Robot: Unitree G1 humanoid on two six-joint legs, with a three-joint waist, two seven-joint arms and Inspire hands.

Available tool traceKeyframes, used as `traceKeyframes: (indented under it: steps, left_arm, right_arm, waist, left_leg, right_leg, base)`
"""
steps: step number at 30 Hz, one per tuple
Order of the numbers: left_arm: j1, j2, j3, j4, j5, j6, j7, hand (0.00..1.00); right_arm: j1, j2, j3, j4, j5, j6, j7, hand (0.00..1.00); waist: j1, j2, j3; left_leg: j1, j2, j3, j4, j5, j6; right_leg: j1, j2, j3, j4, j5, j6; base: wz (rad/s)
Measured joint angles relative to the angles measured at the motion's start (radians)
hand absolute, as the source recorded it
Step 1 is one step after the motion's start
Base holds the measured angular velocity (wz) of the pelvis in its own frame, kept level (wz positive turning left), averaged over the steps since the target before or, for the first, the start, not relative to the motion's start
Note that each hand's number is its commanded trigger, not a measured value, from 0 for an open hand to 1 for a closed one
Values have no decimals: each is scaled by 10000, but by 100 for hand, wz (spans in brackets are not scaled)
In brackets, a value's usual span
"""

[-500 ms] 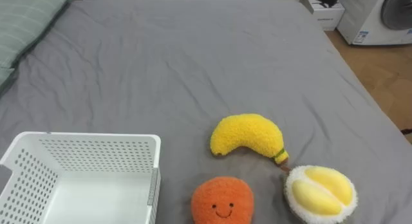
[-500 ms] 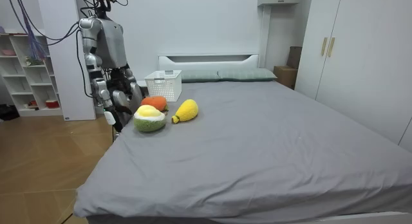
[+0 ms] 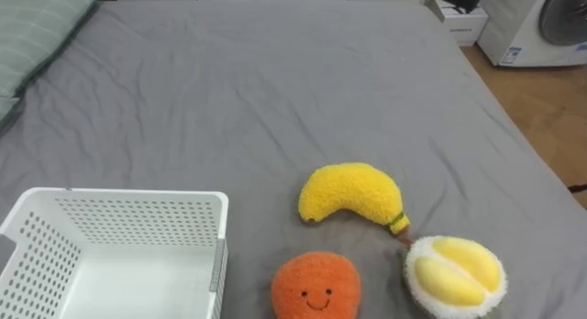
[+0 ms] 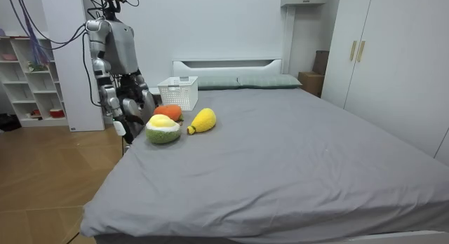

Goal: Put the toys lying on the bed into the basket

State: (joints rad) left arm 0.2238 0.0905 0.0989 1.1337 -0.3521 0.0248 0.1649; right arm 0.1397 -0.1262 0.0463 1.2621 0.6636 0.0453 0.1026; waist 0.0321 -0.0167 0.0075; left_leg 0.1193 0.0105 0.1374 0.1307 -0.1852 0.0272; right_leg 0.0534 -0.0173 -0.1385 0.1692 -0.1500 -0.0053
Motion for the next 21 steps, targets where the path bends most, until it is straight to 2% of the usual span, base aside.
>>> traceKeyframes:
  steps: [5, 8, 9, 11, 13, 14, 16, 20, 21]
  left_arm:
    - [9, 20, 218, 89, 84, 6, -30, 0]
    - [40, 55, 649, 90, 126, 115, -24, 0]
    - [82, 74, 866, 63, 130, 204, -22, 0]
    - [271, 124, 1245, 63, 145, 252, -13, 0]
    - [347, 143, 1755, 46, 438, 286, -5, 0]
    - [333, 162, 1833, 15, 479, 326, 2, 0]
    - [308, 284, 1972, -88, 739, 554, -1, 0]
    - [326, 417, 2065, -82, 876, 626, -14, 0]
    - [319, 421, 2119, -86, 892, 630, -11, 0]
  right_arm:
    - [-4, 53, -522, 242, 23, 5, -198, 0]
    - [65, 37, -1376, 302, 354, 72, -626, 0]
    - [55, -4, -1864, 296, 570, 220, -818, 0]
    - [131, -56, -2820, 268, 903, 332, -1139, 0]
    - [57, -283, -3978, 200, 1314, 424, -1672, 0]
    - [33, -377, -4159, 165, 1334, 459, -1841, 0]
    - [-40, -830, -4695, -234, 1376, 476, -2650, 0]
    - [-289, -1095, -5460, -1452, 1339, 416, -3818, 0]
    - [-456, -1123, -5538, -2058, 1286, 385, -4244, 0]
  waist:
    - [-58, -6, 5]
    - [-187, -16, 10]
    - [-330, -68, -5]
    - [-619, -110, 18]
    - [-811, -246, -15]
    - [-838, -243, -5]
    - [-885, -286, 18]
    - [-871, -471, 17]
    - [-891, -496, -10]
  left_leg:
    - [46, -3, -14, -7, 0, 0]
    - [53, -4, -19, -13, -1, 1]
    - [90, -8, -35, -17, -1, 0]
    - [165, -4, -29, -46, 0, -2]
    - [215, -11, 8, -92, 4, -4]
    - [221, -14, 24, -109, 4, -4]
    - [239, -3, 197, -139, -1, -1]
    - [211, 16, 397, -129, 3, -2]
    - [83, 15, 411, -107, 2, 2]
  right_leg:
    - [71, 0, 23, -8, 2, 4]
    - [92, -3, 20, -8, -7, 10]
    - [121, -5, 17, 1, -35, 13]
    - [192, -4, 10, 4, -53, 10]
    - [170, 2, 80, 41, -52, 8]
    - [152, 4, 111, 50, -52, 8]
    - [120, 22, 265, 57, -34, 20]
    - [-73, 31, 391, 202, -8, -2]
    - [-167, 23, 345, 222, 22, -13]
  base:
    - [0]
    - [0]
    - [4]
    - [2]
    - [-10]
    - [-15]
    - [-20]
    - [-17]
    - [-10]
